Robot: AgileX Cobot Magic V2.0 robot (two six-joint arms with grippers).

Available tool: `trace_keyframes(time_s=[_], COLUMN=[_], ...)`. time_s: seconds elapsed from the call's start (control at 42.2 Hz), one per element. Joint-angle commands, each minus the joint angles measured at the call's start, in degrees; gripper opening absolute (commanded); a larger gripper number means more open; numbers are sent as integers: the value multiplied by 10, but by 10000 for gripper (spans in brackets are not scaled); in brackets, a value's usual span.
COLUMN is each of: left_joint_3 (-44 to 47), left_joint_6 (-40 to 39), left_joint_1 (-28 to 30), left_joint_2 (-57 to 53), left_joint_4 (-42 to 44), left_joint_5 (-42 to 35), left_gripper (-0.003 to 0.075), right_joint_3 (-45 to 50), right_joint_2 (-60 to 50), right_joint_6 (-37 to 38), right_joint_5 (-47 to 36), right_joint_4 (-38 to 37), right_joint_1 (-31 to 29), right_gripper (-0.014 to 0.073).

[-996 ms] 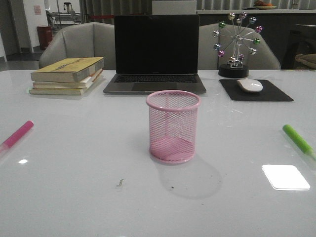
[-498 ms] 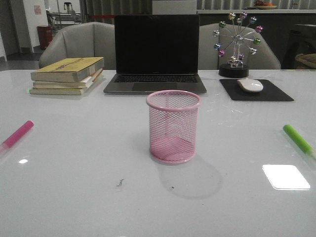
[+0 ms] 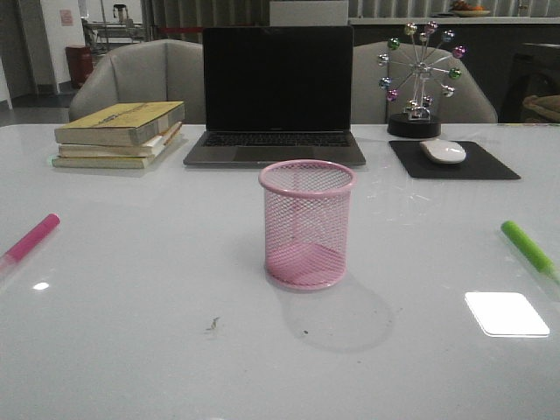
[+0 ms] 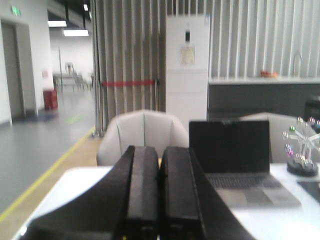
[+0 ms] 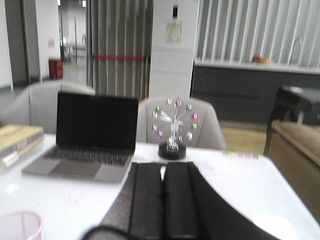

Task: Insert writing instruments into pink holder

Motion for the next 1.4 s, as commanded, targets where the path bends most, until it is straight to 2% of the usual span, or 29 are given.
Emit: trace_keyframes(time_s=[0.0, 0.237, 0.379, 0.616, 0.688, 0.711, 0.759, 0.806, 0.901, 0.972, 1.091, 1.375], left_joint_3=[-56, -59, -38, -9, -5, -5, -5, -5, -5, -5, -5, -5], left_joint_6=[-3, -3, -3, -3, -3, -3, -3, -3, -3, -3, -3, 13], left_joint_1=[1, 1, 1, 1, 1, 1, 1, 1, 1, 1, -13, -164], left_joint_2=[60, 144, 182, 229, 237, 240, 244, 249, 258, 262, 272, 299], left_joint_4=[-9, -9, -9, -9, -9, -9, -7, -7, -7, -7, -19, -19], left_joint_5=[46, 148, 147, 138, 132, 131, 128, 125, 119, 115, 98, 86], left_gripper=[92, 92, 92, 102, 174, 222, 310, 430, 549, 566, 561, 561], right_joint_3=[-44, -42, -42, -42, -42, -42, -42, -42, -42, -44, -61, -160], right_joint_2=[50, 147, 203, 300, 327, 335, 353, 373, 410, 442, 500, 672], right_joint_6=[-2, -2, -2, -2, -2, -1, 5, 15, 27, 30, 30, 30], right_joint_5=[10, 106, 155, 157, 157, 157, 153, 147, 123, 100, 73, 44], right_joint_4=[-6, -4, -2, -1, 2, 3, 4, 4, 4, 4, 4, 7], right_joint_1=[0, 0, 0, 0, 0, 0, 0, 0, 0, 0, 0, -1], right_gripper=[55, 55, 55, 60, 100, 126, 202, 288, 418, 451, 450, 450])
